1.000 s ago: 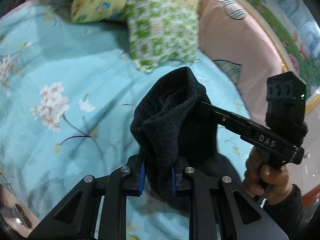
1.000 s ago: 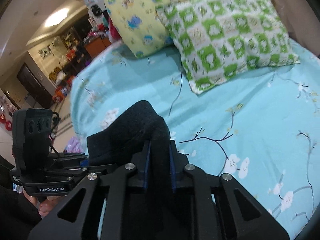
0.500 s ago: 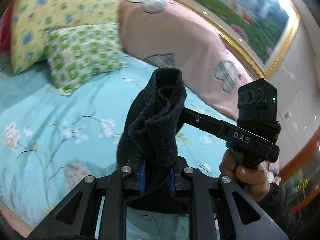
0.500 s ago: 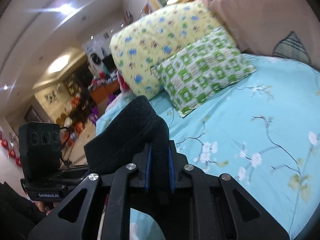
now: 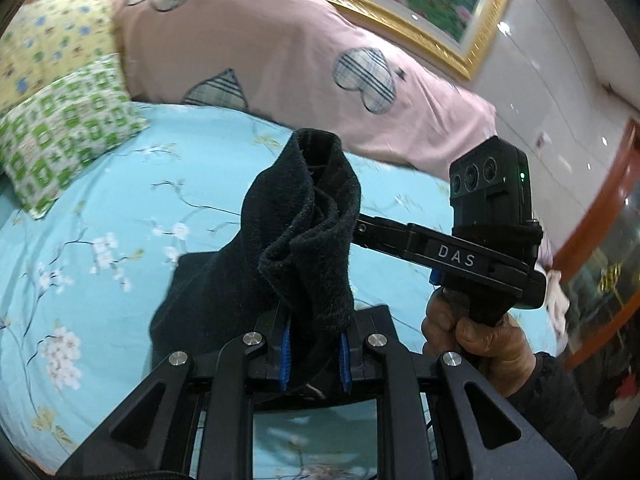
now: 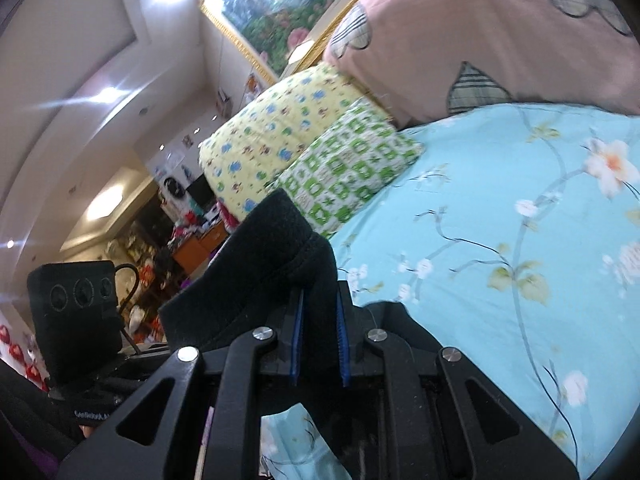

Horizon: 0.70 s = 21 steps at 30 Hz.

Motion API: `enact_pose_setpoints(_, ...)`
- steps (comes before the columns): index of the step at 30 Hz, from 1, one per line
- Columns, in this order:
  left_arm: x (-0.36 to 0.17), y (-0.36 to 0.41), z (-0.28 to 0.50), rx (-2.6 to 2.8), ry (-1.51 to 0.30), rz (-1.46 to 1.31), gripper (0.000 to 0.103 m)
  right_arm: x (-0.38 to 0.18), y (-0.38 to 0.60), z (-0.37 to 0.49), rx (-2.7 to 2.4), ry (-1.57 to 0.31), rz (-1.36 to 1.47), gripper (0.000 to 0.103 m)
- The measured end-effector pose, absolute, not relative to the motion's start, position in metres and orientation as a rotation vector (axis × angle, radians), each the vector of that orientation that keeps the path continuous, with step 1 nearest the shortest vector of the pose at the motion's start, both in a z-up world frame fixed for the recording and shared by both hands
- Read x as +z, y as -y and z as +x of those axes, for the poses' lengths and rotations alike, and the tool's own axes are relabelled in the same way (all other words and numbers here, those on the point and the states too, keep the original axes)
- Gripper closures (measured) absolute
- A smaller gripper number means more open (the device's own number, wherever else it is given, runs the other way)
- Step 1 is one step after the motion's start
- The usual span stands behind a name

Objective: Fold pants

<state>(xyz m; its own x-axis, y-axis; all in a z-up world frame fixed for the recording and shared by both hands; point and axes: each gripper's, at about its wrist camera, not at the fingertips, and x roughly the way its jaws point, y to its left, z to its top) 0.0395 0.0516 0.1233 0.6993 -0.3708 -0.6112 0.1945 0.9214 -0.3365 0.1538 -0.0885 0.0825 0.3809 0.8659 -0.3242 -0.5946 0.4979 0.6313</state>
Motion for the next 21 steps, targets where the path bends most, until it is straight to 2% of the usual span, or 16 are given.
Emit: enact_pose_setpoints(21,0.065,0.037,0.058,-0.428,-0.868,-0.128,0.086,0.01,0.18,0.126,0.836,-0.724,0.627,0.087)
